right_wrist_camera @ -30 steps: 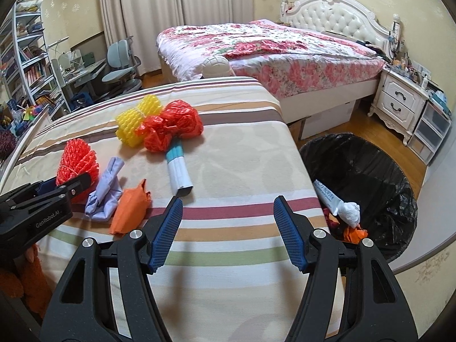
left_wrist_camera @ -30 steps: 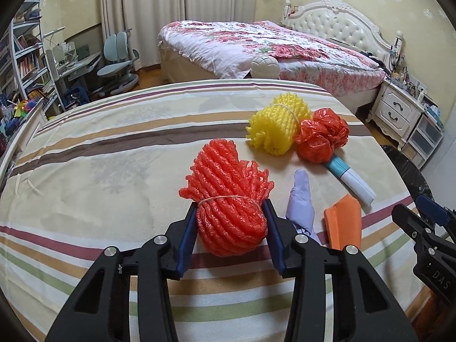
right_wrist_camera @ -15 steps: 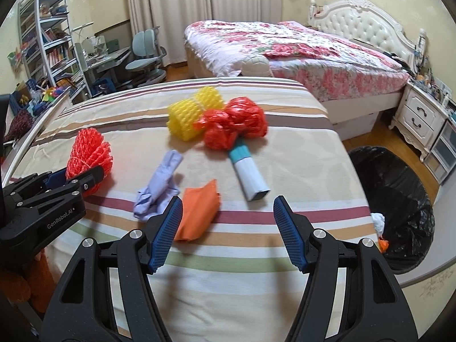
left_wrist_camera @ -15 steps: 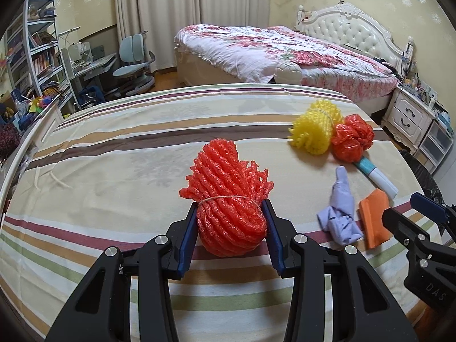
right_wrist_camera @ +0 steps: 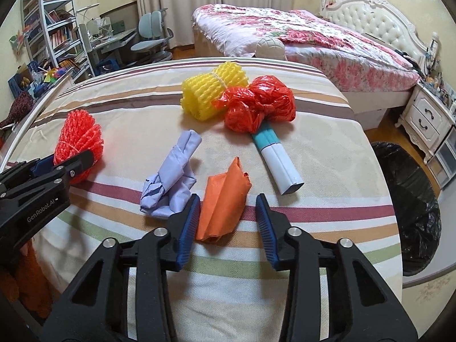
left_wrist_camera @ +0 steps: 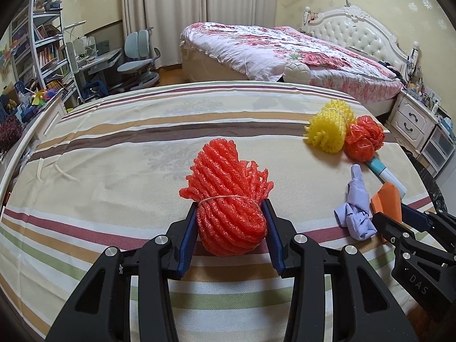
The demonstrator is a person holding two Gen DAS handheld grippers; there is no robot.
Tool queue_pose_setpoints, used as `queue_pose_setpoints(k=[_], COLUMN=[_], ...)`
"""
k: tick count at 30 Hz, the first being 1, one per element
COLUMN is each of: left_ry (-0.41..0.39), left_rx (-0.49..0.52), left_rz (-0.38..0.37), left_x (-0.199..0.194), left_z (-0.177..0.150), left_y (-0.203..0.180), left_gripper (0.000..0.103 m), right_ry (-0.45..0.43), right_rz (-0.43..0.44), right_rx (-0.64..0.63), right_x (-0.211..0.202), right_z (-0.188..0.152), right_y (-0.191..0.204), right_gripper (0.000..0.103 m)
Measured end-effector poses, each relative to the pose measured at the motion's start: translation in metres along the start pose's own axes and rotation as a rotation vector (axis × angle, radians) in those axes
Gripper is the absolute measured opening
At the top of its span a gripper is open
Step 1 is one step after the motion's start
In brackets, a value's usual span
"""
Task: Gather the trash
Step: 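Close the right tool on the orange paper while the left tool holds the foam net, then carry the foam net and orange paper in both tools over the black bin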
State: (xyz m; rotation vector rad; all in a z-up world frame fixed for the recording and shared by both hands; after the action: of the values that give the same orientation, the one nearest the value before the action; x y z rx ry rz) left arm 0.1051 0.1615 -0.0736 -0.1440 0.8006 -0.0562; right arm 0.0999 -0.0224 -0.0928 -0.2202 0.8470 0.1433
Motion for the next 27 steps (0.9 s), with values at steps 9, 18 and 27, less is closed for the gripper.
queue_pose_setpoints(k=[9,18,27], left_ry=[0.0,-0.006,-0.032], left_rx=[0.0,0.005,0.037], left_rz=[0.0,-0.03,-0.088], left_x=[0.0,-0.007,-0.017], left_z=[0.0,0.001,0.008], left_y=[0.0,-0.01,-0.041], left_gripper=[0.043,0.043,0.043], right_ry=[-0.011,-0.042,-0.069], right_rz=[0.017,0.012,-0.034], right_rx=[0.017,0.037,0.094], right_x=[-0.004,-0.016,-0.026], right_z=[-0.001,0.0,0.003], right_y=[-0.002,-0.014,-0.054], right_gripper=[0.027,0.027,0.027])
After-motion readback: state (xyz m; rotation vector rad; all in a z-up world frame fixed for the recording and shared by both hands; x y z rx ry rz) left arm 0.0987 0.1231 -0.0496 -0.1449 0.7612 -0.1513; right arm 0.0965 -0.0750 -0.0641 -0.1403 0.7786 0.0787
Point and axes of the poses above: each gripper's, at about its wrist camera, not at the fingertips, and x roughly the way its jaws point, y to its left, z to its top, the point moved 3 cm from there along x, roughly the way its jaws point, and after that the axes turned 11 degrees about -z, right-handed, at the moved point
